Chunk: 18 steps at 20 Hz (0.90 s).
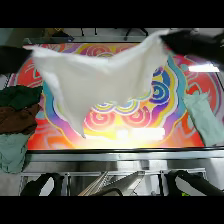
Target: Fold the shirts.
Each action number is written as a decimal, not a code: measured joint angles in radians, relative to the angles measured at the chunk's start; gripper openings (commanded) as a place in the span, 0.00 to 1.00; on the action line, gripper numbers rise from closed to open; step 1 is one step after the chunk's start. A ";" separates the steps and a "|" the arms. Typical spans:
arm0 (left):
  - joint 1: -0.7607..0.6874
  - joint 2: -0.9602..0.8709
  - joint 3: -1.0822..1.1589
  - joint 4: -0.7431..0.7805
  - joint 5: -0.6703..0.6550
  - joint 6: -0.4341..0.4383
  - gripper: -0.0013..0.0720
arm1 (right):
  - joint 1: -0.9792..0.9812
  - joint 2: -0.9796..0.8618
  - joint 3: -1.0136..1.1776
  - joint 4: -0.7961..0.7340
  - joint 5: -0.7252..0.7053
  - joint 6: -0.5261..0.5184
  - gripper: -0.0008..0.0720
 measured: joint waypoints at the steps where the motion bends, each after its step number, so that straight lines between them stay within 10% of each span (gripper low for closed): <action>1: 0.037 0.040 0.052 -0.003 -0.011 -0.008 0.03 | -0.003 0.030 0.046 -0.036 -0.011 0.000 0.03; 10: 0.207 0.098 0.135 -0.037 -0.072 -0.013 0.03 | -0.009 0.047 0.183 -0.296 -0.035 0.013 0.04; 18: -0.101 -0.507 0.024 0.111 0.090 0.099 0.04 | -0.009 -0.450 0.037 -0.403 -0.013 0.109 0.04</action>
